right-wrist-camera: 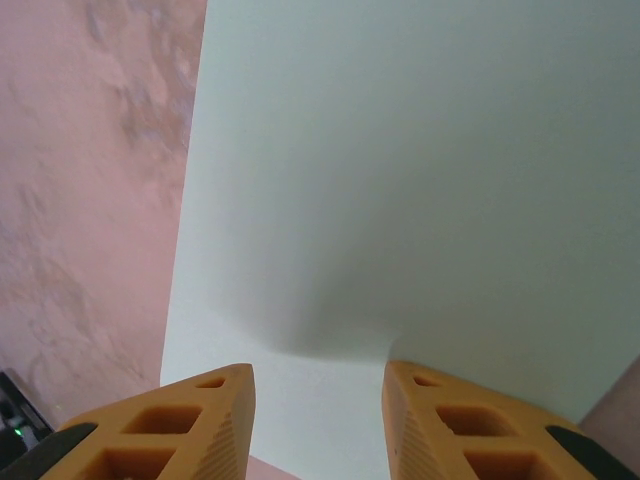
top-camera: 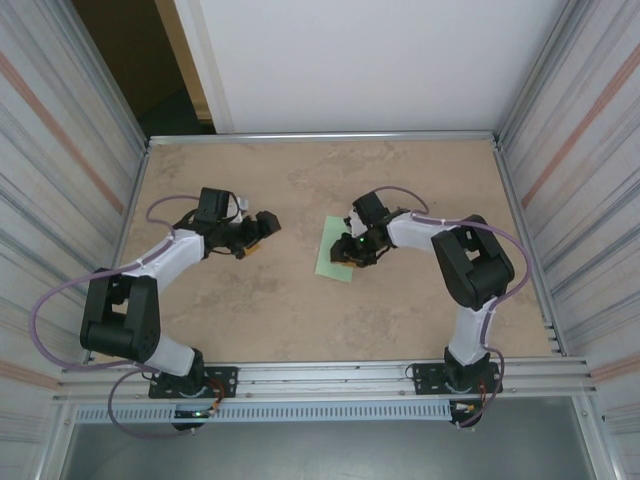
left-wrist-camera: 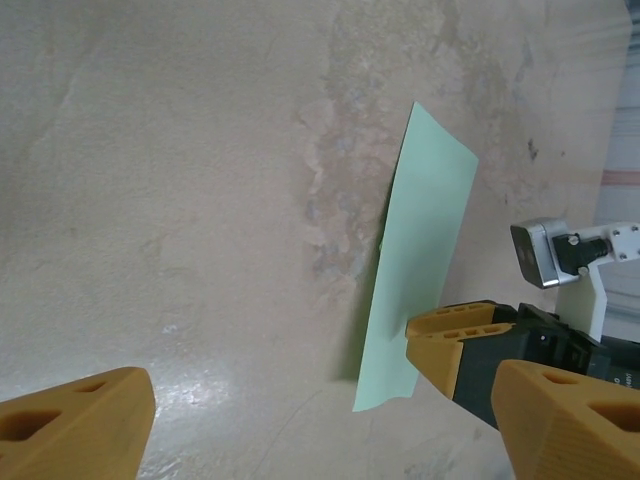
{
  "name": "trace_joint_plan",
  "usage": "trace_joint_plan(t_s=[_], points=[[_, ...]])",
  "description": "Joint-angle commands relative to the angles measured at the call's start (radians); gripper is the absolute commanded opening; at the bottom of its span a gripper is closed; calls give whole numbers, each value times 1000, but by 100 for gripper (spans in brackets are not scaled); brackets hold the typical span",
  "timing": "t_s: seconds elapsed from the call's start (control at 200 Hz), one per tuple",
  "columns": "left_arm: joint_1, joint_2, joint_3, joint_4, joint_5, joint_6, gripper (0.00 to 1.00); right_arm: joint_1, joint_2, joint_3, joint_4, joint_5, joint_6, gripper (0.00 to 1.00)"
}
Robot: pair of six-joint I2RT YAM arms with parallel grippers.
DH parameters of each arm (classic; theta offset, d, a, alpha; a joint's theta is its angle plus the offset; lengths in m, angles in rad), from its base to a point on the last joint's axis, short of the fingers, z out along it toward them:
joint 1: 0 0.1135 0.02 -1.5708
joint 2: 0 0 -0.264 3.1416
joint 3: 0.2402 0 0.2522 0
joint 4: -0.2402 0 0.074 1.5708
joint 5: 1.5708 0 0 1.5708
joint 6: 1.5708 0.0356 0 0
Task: Fold a paper plane with a square sheet of paper (pick it up from the middle)
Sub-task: Move the paper to the center of the table, then third fold the triangle at the center of the table.
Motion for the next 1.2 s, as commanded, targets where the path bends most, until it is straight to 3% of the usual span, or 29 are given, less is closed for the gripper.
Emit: trace_joint_plan(t_s=[0.0,0.2,0.451,0.586,0.837,1.198], points=[[-21,-5,-10,32,58,-12,91,20,-101,-19,-29,-12,-51,40],[-97,6,-10,52,79,-41,91,16,-212,-116,165,164,253,43],[-194,71,4,106,131,-75,88,-2,-146,-138,209,215,410,37],[-244,122,31,98,131,-83,83,-3,-104,-133,215,187,407,36],[-311,209,87,42,83,-91,65,-34,-17,-107,97,145,306,35],[-323,304,163,-16,53,-60,46,-44,20,-111,86,47,146,35]])
